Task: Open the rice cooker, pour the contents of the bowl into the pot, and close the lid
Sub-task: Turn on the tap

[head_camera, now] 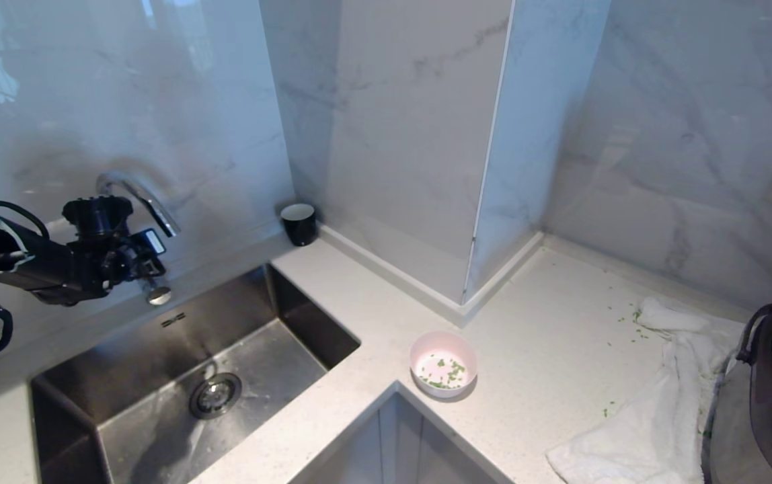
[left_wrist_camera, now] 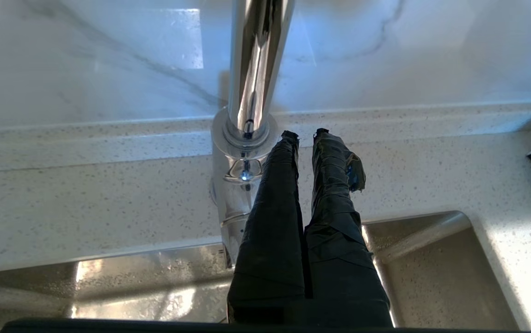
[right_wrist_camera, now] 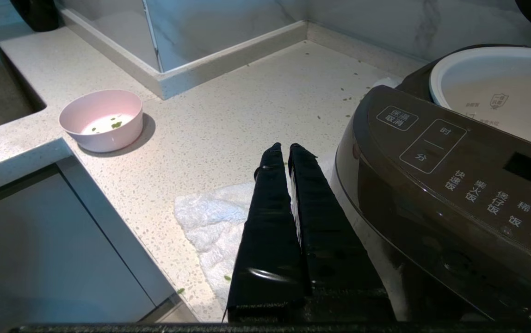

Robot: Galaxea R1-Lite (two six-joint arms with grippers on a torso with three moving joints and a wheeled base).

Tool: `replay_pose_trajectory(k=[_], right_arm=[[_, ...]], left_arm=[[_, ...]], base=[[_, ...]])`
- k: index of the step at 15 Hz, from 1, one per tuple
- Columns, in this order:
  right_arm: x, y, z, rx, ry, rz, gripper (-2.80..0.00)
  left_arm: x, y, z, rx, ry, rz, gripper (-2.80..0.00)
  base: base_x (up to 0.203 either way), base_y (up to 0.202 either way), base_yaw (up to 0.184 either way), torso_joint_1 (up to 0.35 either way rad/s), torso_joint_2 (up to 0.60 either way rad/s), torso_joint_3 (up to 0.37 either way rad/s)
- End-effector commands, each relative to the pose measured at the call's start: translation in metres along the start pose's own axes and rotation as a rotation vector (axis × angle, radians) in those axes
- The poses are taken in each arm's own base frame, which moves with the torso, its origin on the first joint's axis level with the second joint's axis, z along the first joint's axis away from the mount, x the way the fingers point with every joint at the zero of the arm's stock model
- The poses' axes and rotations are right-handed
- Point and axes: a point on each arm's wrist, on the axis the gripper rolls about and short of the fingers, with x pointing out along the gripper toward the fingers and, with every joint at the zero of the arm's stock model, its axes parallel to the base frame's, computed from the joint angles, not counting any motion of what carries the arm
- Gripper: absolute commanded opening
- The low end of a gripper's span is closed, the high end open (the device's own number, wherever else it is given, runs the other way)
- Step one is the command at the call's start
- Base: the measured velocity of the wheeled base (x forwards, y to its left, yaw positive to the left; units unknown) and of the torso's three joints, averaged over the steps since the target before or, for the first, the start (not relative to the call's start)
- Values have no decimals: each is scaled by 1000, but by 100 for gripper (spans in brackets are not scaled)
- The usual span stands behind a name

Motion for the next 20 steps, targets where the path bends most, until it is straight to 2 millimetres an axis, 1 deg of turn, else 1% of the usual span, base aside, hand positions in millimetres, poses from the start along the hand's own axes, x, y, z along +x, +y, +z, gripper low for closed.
replay_pose_trajectory(k=[1,6,15,20], right_arm=[[0,0,0,-1,2,1,-280],[0,0,0,-1,2,1,-280],[0,0,0,0,2,1,-280],[0,0,0,-1,3,1,-280]], left_arm=[[3,-1,-4,0,4,2,-280],[6,1,-10,8,17,6,-280],[4,1,-7,8,13,6,-280],[3,-1,-9,11,18,3,-280]], base=[[0,0,0,0,0,0],[0,0,0,0,0,0],[0,0,0,0,0,0],[0,0,0,0,0,0]])
